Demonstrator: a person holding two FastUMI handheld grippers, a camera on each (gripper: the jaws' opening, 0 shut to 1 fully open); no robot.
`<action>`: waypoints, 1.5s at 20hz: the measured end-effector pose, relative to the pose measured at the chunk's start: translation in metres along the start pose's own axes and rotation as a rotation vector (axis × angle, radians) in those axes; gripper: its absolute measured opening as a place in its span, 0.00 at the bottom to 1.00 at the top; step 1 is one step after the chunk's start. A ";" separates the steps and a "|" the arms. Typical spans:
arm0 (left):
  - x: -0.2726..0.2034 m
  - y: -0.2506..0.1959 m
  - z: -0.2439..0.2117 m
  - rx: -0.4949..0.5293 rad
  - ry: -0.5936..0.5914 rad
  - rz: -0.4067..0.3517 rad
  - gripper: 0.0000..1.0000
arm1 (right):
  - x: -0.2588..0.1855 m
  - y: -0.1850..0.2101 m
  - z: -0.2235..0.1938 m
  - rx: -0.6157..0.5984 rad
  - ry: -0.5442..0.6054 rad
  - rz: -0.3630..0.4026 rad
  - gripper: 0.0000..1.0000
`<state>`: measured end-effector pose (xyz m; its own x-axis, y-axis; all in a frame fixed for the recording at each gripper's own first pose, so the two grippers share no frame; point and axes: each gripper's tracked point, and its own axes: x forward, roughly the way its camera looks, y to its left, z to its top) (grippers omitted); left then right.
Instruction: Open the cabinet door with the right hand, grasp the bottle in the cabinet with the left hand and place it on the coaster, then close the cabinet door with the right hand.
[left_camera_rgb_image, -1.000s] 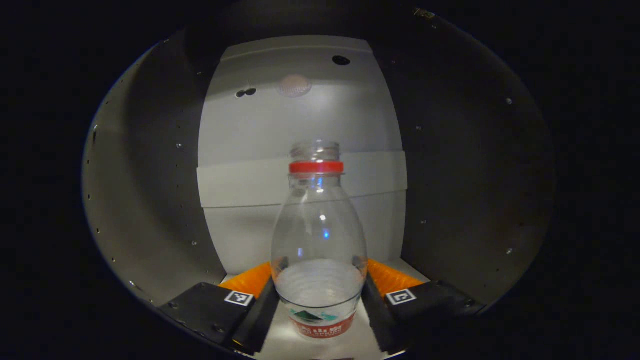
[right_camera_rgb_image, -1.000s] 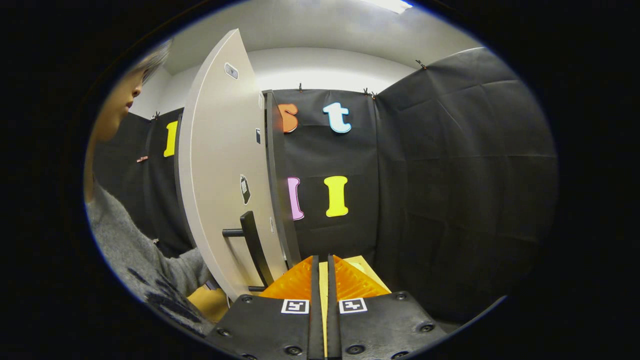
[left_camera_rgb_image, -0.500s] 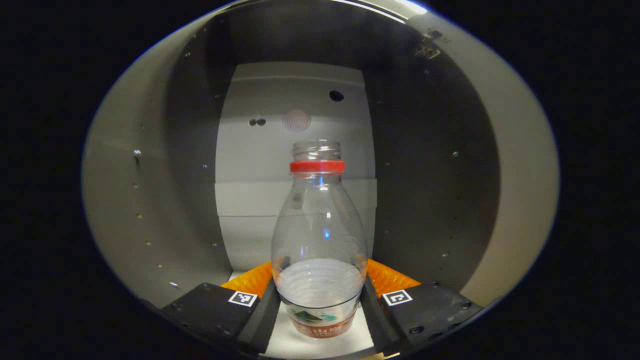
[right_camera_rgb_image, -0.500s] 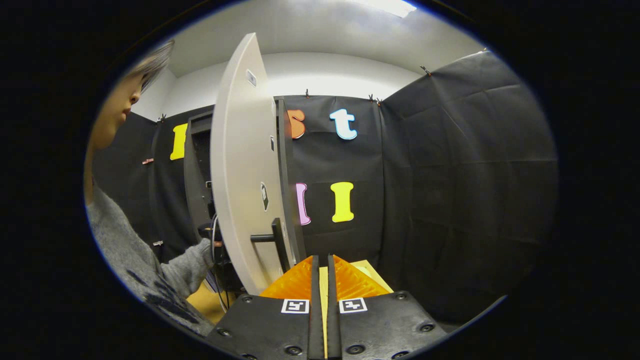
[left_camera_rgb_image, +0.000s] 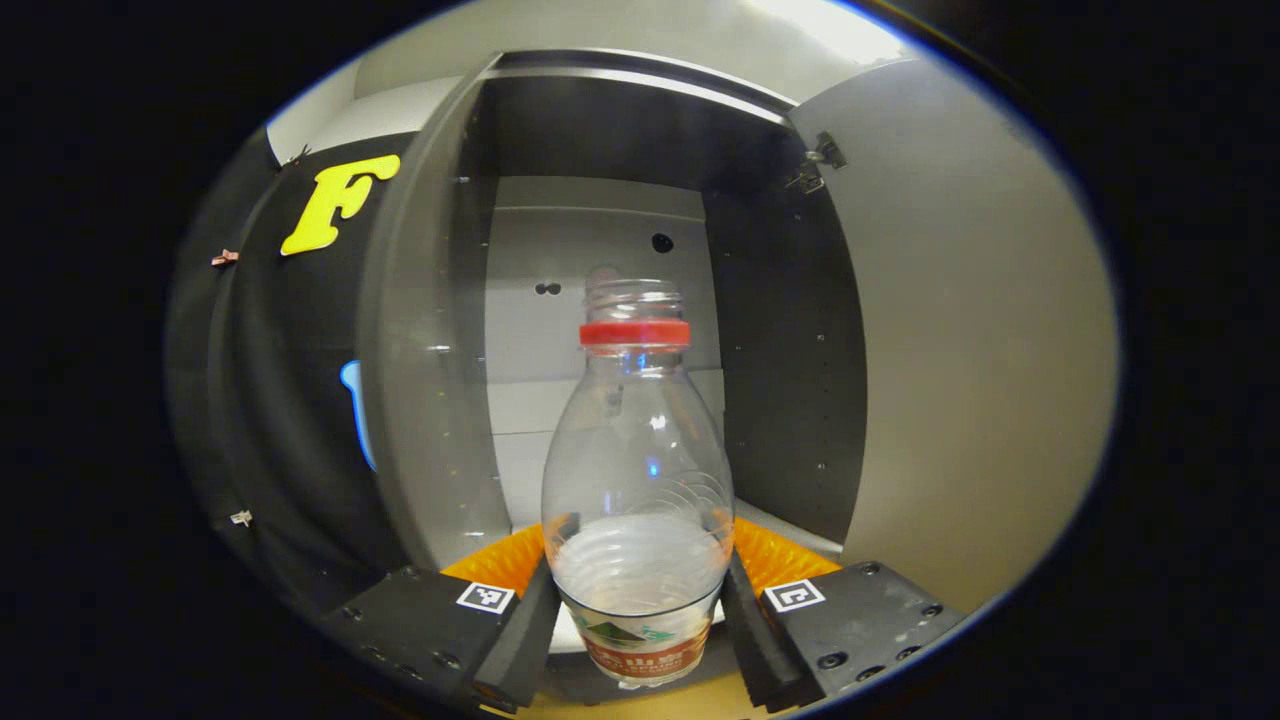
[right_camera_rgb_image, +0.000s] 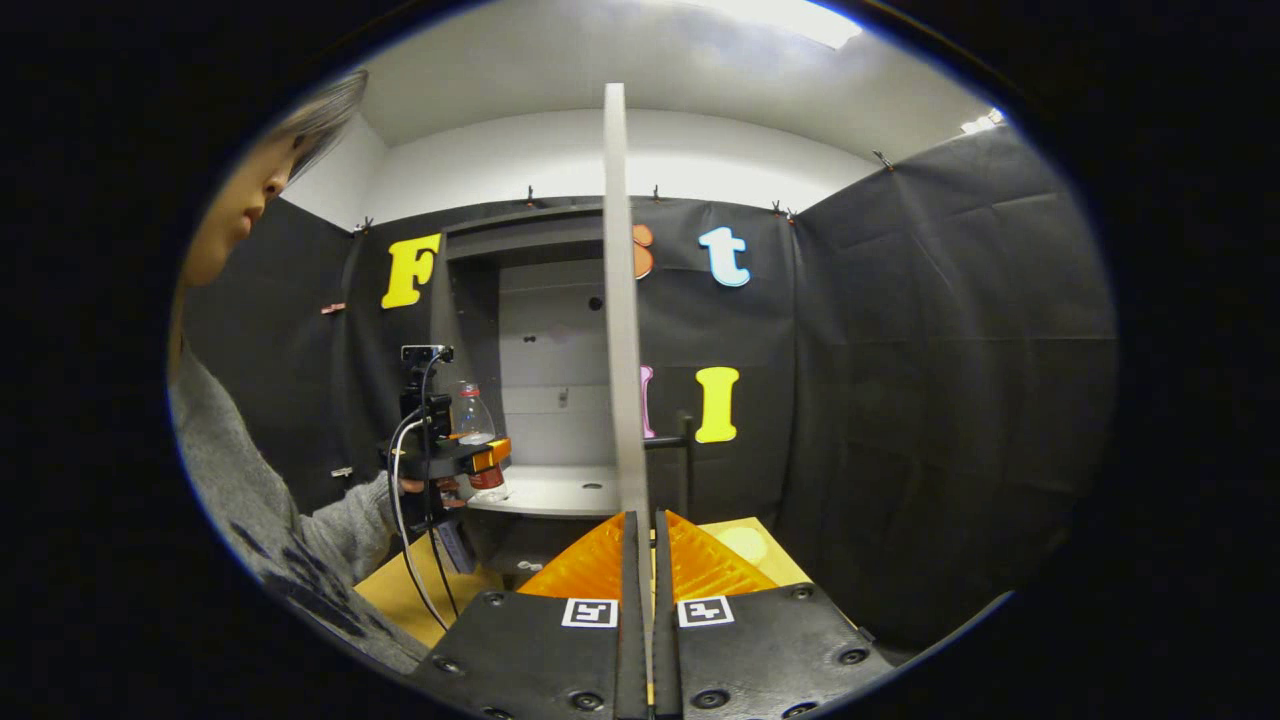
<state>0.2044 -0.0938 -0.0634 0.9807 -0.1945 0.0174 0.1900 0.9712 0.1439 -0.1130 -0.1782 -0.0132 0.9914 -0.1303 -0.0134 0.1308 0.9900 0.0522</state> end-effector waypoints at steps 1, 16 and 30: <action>-0.013 0.004 -0.002 0.001 0.003 -0.010 0.76 | 0.002 0.010 -0.003 -0.003 0.003 0.017 0.07; -0.159 0.066 -0.120 -0.086 0.054 0.048 0.75 | 0.132 0.182 -0.075 -0.075 -0.017 0.329 0.98; -0.183 0.007 -0.312 -0.086 0.110 0.069 0.76 | 0.215 0.180 -0.187 -0.087 -0.086 0.249 0.97</action>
<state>0.0400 -0.0079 -0.3744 0.9898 -0.1148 -0.0844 0.1201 0.9909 0.0608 0.1228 -0.0177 -0.1933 0.9904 0.1170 0.0736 -0.1141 0.9925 -0.0429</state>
